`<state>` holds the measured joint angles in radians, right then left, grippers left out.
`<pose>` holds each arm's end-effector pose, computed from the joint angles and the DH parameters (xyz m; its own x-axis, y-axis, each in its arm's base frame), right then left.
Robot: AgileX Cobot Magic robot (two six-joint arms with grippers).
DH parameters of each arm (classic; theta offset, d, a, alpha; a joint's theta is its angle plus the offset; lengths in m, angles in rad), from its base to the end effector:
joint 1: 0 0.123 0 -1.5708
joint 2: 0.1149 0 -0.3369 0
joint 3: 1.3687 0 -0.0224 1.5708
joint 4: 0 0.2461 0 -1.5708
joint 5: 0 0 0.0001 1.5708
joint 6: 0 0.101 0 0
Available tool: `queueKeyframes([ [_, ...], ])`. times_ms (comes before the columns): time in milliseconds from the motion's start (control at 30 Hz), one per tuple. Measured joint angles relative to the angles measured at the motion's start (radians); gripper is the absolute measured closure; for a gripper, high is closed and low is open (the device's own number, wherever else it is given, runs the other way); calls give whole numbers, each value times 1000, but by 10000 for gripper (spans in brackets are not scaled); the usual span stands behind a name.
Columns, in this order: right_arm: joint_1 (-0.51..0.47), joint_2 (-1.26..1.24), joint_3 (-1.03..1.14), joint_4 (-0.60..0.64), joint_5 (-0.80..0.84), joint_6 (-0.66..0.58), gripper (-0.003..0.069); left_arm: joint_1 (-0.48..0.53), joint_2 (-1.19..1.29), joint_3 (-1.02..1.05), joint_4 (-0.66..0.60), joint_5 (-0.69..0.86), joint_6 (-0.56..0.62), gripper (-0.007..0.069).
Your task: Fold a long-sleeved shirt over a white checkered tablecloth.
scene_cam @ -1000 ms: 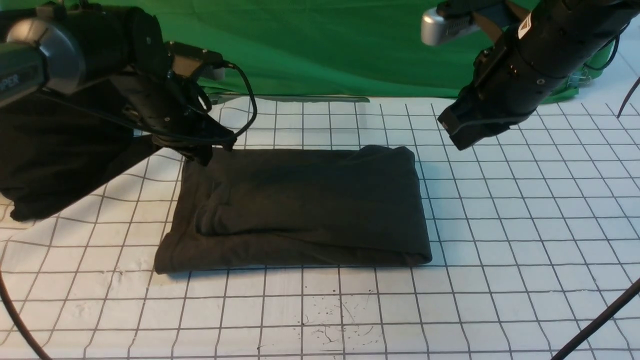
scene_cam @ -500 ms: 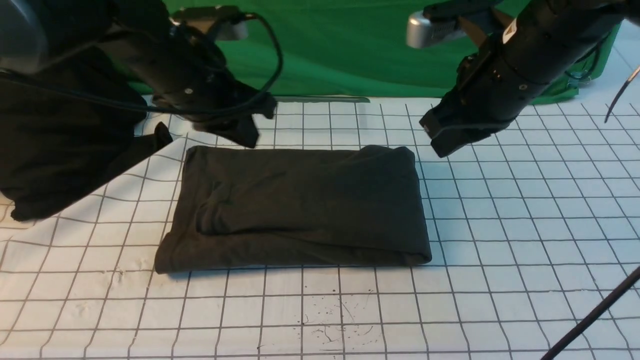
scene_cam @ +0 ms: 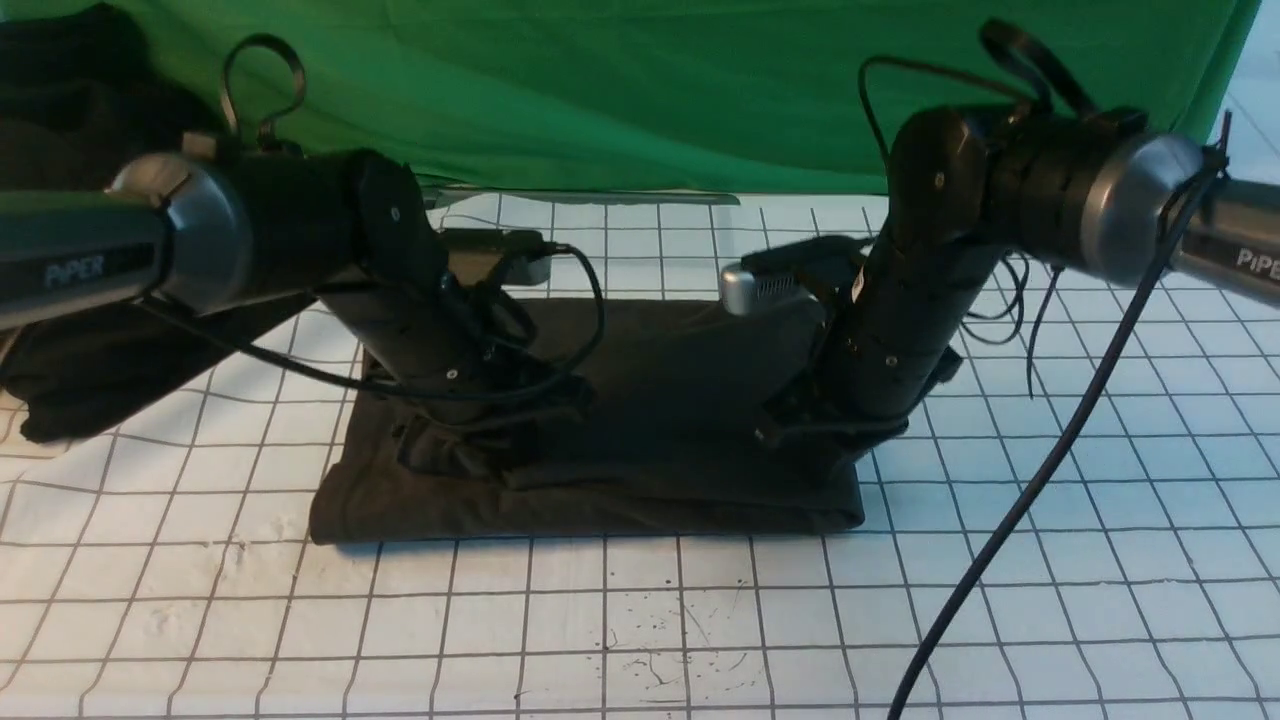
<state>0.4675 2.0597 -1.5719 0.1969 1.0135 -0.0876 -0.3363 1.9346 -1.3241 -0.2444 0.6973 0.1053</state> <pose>0.3879 0.2146 0.2267 -0.8886 -0.4292 -0.1618 -0.4533 0.8756 0.1666 0.3866 -0.1518 0.2252 -0.9103 0.2308 -0.3436 0.3034 0.9368 -0.1745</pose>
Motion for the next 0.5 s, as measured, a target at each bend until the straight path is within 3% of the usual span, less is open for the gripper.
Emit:
queueKeyframes([
  [333, -17, -62, 51, -51, -38, 41, 659, 3, -73, 40, 82, -6, -39, 630],
  [500, -11, -154, 50, 84, -89, -34, 659, 2, -142, 40, 59, -29, -51, 630],
])
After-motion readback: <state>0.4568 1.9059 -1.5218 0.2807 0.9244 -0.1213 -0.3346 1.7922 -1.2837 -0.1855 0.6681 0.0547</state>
